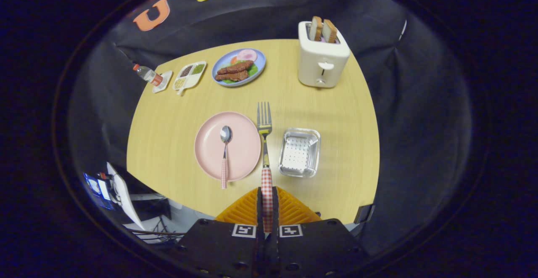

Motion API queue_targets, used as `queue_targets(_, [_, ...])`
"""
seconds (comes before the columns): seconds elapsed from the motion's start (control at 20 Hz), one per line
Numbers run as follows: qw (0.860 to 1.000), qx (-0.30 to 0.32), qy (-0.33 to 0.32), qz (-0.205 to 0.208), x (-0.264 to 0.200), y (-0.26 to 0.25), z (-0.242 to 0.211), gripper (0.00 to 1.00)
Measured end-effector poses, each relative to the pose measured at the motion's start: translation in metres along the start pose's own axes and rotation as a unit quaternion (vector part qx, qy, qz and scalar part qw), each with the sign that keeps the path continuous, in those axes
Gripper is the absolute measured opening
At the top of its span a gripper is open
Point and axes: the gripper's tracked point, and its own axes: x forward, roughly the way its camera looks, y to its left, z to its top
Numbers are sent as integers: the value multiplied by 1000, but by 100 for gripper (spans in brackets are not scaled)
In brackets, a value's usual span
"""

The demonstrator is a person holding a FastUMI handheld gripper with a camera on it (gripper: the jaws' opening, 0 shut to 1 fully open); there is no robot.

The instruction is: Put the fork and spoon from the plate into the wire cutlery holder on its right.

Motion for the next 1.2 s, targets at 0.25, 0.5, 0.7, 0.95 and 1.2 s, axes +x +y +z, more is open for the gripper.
queue_targets(0.25, [996,47,71,-24,9,-34,-10,6])
queue_targets(0.5, [986,84,139,-25,24,-38,-3,6])
queue_targets(0.7, [977,97,189,-27,35,-35,2,5])
queue_targets(0.95, [965,110,234,-32,47,-31,7,5])
queue_targets(1.2, [956,130,262,-35,58,-31,12,9])
